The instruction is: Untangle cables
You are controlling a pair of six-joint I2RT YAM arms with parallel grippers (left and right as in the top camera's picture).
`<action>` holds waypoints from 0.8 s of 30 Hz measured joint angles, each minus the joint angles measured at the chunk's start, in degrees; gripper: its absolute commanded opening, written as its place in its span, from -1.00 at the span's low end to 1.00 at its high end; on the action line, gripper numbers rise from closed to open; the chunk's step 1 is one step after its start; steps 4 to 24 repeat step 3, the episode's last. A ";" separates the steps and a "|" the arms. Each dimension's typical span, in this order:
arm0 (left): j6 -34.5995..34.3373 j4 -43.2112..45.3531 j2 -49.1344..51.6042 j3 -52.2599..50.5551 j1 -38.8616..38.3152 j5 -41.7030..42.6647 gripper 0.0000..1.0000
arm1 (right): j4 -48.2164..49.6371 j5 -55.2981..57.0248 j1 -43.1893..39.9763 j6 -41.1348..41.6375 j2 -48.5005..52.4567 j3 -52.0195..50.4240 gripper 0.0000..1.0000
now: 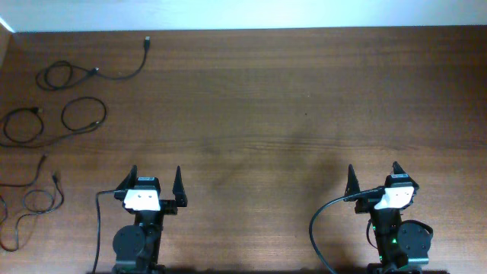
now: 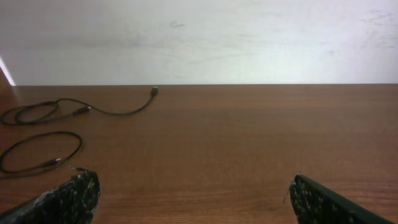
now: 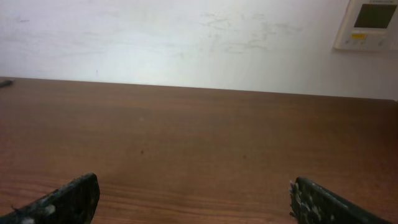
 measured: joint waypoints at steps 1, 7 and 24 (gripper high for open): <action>0.00 0.02 0.00 0.00 0.00 0.00 0.98 | 0.00 0.00 0.00 -0.02 0.00 0.00 0.97; 0.00 0.00 0.00 0.00 0.00 0.00 0.98 | 0.00 0.00 0.00 -0.02 0.00 0.00 0.97; 0.00 0.00 0.00 0.00 0.00 0.00 0.98 | 0.00 0.00 0.00 -0.02 0.00 0.00 0.97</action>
